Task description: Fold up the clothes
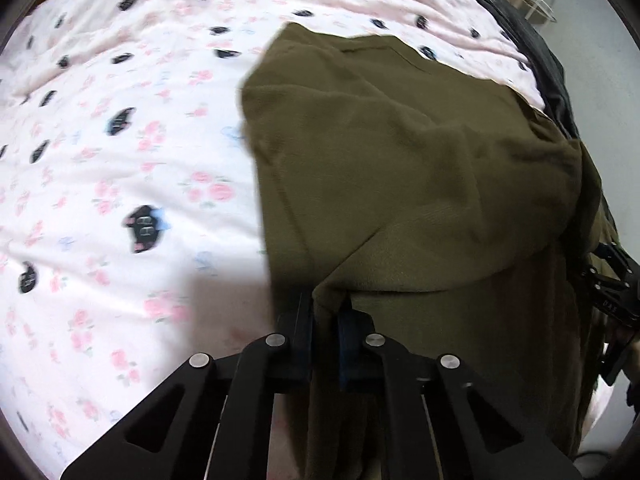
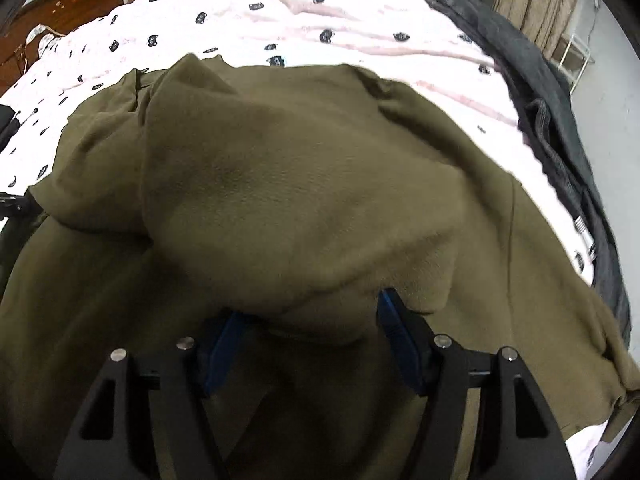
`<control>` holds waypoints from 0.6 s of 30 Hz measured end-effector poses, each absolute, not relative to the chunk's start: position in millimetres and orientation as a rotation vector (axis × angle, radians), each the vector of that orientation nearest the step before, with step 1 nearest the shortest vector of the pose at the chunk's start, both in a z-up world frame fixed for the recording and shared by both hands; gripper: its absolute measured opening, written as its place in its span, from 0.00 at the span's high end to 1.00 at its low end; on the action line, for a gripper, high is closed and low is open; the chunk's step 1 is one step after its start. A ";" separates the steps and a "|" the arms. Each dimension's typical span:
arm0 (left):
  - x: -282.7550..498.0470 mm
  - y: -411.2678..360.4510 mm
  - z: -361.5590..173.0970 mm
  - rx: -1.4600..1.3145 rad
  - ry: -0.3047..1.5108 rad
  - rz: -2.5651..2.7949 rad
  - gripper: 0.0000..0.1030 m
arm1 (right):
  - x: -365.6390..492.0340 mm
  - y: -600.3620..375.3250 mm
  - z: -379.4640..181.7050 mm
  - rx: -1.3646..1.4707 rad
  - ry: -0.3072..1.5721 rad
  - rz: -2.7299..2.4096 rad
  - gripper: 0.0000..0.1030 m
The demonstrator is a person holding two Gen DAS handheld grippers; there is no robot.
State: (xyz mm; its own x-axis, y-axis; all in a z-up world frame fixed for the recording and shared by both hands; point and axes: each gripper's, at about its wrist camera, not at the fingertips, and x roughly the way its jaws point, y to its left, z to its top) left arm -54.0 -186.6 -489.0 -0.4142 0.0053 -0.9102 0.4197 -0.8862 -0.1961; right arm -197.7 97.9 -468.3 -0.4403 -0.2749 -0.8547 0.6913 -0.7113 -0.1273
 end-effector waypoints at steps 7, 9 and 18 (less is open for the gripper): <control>-31.4 -203.7 -462.7 1.421 0.570 -2.332 0.94 | -205.3 79.6 -470.9 1.171 0.634 -2.069 0.65; -24.9 -219.7 -460.2 1.394 0.568 -2.300 0.94 | -212.8 78.0 -463.6 1.177 0.610 -2.047 0.86; -12.2 -225.5 -472.7 1.399 0.620 -2.228 0.94 | -176.4 106.6 -378.6 1.011 0.788 -1.966 0.88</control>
State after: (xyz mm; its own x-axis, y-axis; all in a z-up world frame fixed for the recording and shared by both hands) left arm -12.2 -225.5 -472.7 -0.3950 -0.1241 -0.9103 0.5763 -0.8051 -0.1403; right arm -176.4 106.6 -378.6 -0.3850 -0.3516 -0.8533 0.8438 -0.5087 -0.1711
